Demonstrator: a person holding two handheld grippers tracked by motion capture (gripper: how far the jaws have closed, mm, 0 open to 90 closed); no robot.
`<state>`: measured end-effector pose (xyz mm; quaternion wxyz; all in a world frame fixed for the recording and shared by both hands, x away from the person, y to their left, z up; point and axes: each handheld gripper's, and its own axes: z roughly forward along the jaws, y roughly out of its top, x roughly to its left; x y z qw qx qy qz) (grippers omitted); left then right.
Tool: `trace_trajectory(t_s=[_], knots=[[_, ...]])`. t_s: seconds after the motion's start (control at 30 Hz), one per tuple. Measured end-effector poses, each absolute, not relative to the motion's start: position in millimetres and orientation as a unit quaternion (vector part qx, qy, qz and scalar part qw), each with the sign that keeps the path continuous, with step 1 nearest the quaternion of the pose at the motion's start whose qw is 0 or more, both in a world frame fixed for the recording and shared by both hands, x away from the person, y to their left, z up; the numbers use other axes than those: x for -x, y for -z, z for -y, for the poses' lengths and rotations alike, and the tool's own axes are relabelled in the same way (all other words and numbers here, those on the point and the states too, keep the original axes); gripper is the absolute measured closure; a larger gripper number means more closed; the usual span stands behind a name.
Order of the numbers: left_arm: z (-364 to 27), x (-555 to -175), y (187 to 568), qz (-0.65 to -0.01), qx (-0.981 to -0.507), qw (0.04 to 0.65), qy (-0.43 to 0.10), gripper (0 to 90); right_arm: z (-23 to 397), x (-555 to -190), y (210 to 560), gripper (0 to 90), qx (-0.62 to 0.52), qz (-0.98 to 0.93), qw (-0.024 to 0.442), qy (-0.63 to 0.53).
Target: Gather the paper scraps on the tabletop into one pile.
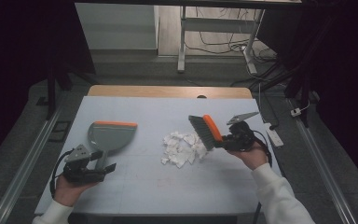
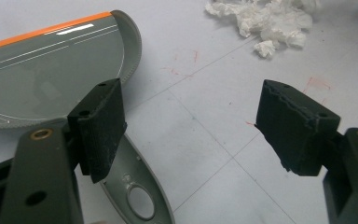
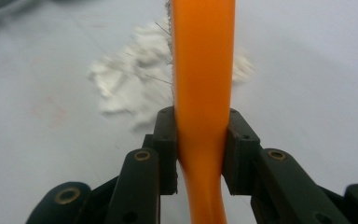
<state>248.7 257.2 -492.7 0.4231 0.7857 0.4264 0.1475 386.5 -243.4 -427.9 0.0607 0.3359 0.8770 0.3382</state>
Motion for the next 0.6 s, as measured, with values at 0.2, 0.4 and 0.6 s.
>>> trace_trajectory(t_s=[0.2, 0.4, 0.6], knots=[[-257.6, -249.5, 492.9, -0.426, -0.786, 0.423, -0.147, 24.8, 272.1, -393.4, 441.3, 70.0, -0.404, -0.865, 0.054, -0.294], [-257.2, -249.7, 493.0, -0.427, -0.786, 0.423, -0.147, 24.8, 276.6, -403.8, 452.2, 70.0, -0.427, -0.858, 0.046, -0.28], [-256.9, -249.9, 493.2, -0.427, -0.786, 0.423, -0.146, 24.9, 265.2, -409.3, 458.7, 70.0, -0.428, -0.863, 0.035, -0.265]])
